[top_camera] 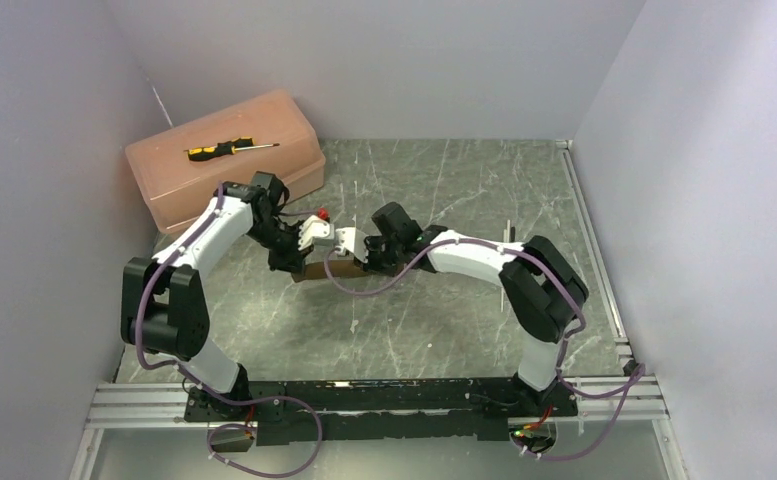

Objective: Fold the napkin into a case and place the utensils inside
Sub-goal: Turn over the smaller rectangle folded napkin at the center of the board.

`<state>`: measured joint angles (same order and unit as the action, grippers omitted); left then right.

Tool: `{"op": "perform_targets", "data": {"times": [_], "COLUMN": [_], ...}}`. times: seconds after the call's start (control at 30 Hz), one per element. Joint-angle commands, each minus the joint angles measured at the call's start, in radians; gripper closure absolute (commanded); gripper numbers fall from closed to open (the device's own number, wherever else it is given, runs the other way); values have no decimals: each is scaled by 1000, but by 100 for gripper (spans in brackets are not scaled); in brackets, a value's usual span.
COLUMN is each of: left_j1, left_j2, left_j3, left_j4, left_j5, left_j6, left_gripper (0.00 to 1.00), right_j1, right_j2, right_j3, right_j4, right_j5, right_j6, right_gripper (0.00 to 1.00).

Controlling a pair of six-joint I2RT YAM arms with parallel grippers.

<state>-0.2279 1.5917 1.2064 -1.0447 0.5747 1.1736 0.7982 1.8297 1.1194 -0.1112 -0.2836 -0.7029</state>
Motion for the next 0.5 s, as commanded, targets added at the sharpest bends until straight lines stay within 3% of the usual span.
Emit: {"op": "perform_targets", "data": {"times": [0.0,0.2,0.37,0.47], "left_j1": [-2,-4,-4,-4], "left_j2": [-32,-2,72,172], "left_j3": [80,44,-43,-27], "left_j4": [-264,-429,-396,-408], "left_j5": [180,243,252,267], "left_j6": [33,56,20,10], "left_gripper": [97,97,97,97], "right_j1": [-4,-45,-57,-60], "right_j2": [-110,-142,68,166], "right_j3": [76,49,152,162], "right_j4": [-386,-556,-803,-802], "right_j5": [-294,-571,-760,-758], "right_j6": [168,205,55,39], "right_gripper": [100,100,100,100]}}
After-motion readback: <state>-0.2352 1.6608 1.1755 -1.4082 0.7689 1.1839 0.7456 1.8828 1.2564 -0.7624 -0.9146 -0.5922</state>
